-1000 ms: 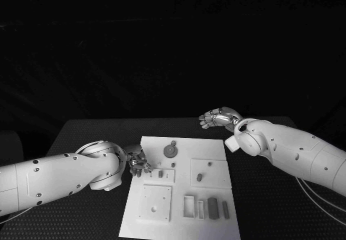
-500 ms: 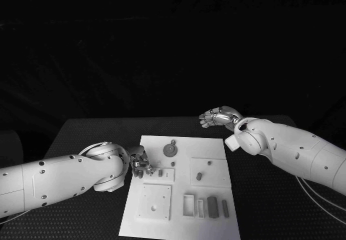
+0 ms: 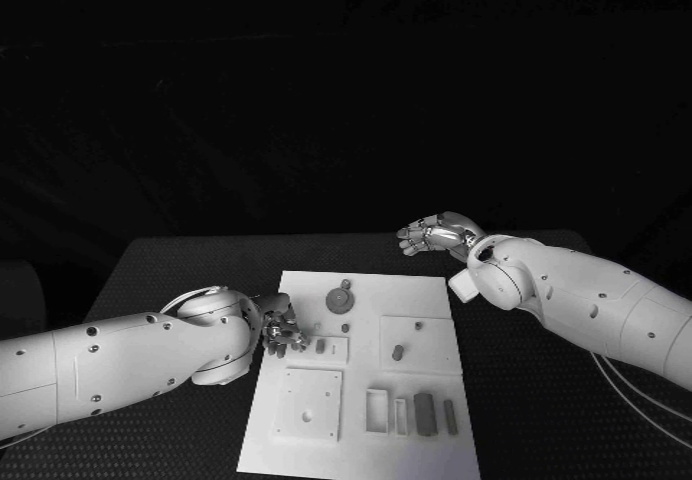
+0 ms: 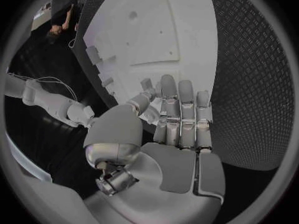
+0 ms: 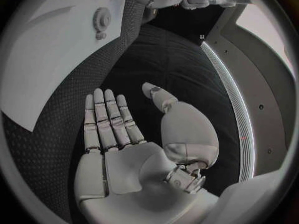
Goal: Assemble the parts on the task board
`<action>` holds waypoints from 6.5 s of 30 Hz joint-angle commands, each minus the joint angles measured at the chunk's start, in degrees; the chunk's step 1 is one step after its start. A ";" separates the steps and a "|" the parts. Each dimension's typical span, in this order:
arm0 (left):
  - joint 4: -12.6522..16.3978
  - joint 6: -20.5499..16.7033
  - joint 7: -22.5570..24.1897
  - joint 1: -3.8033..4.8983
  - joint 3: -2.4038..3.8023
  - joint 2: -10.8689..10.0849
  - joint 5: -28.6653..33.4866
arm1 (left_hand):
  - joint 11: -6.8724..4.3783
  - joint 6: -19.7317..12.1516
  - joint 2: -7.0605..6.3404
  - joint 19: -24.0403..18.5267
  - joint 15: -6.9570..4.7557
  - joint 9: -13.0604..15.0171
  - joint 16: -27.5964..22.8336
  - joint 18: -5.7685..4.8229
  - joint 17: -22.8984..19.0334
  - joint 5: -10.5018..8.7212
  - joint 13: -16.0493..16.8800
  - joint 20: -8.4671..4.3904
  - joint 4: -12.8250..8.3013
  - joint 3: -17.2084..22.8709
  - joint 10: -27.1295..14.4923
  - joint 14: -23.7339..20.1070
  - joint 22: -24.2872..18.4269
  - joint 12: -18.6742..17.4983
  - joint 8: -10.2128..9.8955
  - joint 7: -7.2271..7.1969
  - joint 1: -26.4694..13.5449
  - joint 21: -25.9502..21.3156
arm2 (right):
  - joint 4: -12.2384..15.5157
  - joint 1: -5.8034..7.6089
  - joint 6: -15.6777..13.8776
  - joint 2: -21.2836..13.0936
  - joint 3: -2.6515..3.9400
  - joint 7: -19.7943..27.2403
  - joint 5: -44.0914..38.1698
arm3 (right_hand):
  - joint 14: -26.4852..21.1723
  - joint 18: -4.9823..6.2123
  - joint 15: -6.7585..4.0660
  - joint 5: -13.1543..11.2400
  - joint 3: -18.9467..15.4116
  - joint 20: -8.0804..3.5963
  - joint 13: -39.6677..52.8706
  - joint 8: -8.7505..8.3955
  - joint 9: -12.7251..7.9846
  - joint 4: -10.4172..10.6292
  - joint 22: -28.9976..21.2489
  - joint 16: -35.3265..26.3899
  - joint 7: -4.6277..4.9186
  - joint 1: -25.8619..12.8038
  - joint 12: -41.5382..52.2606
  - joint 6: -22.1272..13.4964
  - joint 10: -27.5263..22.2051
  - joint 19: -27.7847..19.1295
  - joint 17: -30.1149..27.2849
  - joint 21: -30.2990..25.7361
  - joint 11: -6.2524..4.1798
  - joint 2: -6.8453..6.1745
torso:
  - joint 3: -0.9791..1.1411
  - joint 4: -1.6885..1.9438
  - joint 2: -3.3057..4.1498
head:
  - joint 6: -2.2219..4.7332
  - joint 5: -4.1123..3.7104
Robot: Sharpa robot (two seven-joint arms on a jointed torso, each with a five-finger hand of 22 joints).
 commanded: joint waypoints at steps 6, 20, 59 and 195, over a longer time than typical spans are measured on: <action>-0.38 0.77 -0.72 -0.24 0.02 0.42 -2.69 | 0.03 0.69 0.03 0.42 0.02 0.00 0.29 -0.75 -0.04 0.36 0.09 -5.12 0.27 0.10 0.37 0.41 -0.09 0.17 0.20 -0.17 0.43 0.37 | 0.21 -0.01 0.70 -0.06 0.01 0.65 -0.05 | -0.38 -0.17 0.05 0.41 -0.41 -0.03 -0.08 0.17 -0.07 0.08 0.13 -0.09 2.12 -0.54 -0.29 -0.35 0.13 -0.44 -0.10 -0.34 0.14 -0.03 | 0.01 0.06 -0.03 | -0.10 -0.05; -0.76 2.08 -1.47 -0.37 0.02 0.56 -3.18 | 0.04 0.71 -0.01 0.43 0.01 -0.01 0.28 -0.74 -0.05 0.37 0.10 -5.14 0.26 0.10 0.39 0.41 -0.10 0.17 0.20 -0.18 0.42 0.41 | 0.16 -0.01 0.73 -0.11 0.01 0.66 0.01 | -0.38 -0.16 0.05 0.42 -0.42 -0.02 -0.08 0.18 -0.08 0.10 0.15 -0.08 2.12 -0.55 -0.29 -0.35 0.13 -0.43 -0.12 -0.36 0.14 -0.01 | 0.01 0.02 -0.02 | -0.32 -0.10; -1.24 1.75 -1.75 -1.17 0.03 1.67 -4.27 | 0.01 0.93 -0.06 0.44 -0.05 -0.05 0.27 -0.68 -0.13 0.32 0.14 -5.28 0.31 0.19 0.56 0.51 -0.17 0.15 0.26 -0.25 0.47 0.64 | 0.22 -0.02 0.66 0.09 0.01 0.97 -0.06 | -0.39 -0.15 0.03 0.57 -0.40 -0.02 -0.08 0.22 -0.15 0.16 0.26 -0.03 2.12 -0.52 -0.29 -0.35 0.13 -0.40 -0.22 -0.48 0.14 0.00 | 0.03 -0.01 -0.01 | -0.54 -0.18; -3.88 -7.34 0.83 -0.69 2.41 2.45 -2.59 | 1.20 -4.28 -6.07 -4.85 1.57 0.27 -0.85 -0.64 -2.01 -0.91 0.37 -3.77 22.54 -22.18 -5.41 -4.03 -3.49 -1.70 -1.03 1.20 7.44 0.53 | -0.33 -0.61 1.00 0.37 0.01 0.85 -0.02 | -0.47 -0.13 0.09 0.69 -0.53 0.01 -0.08 0.28 -0.36 0.45 0.55 0.08 2.16 -0.71 -0.30 -0.44 0.06 -0.36 -0.50 -0.86 0.16 0.08 | 0.03 -0.13 0.06 | -0.43 -0.84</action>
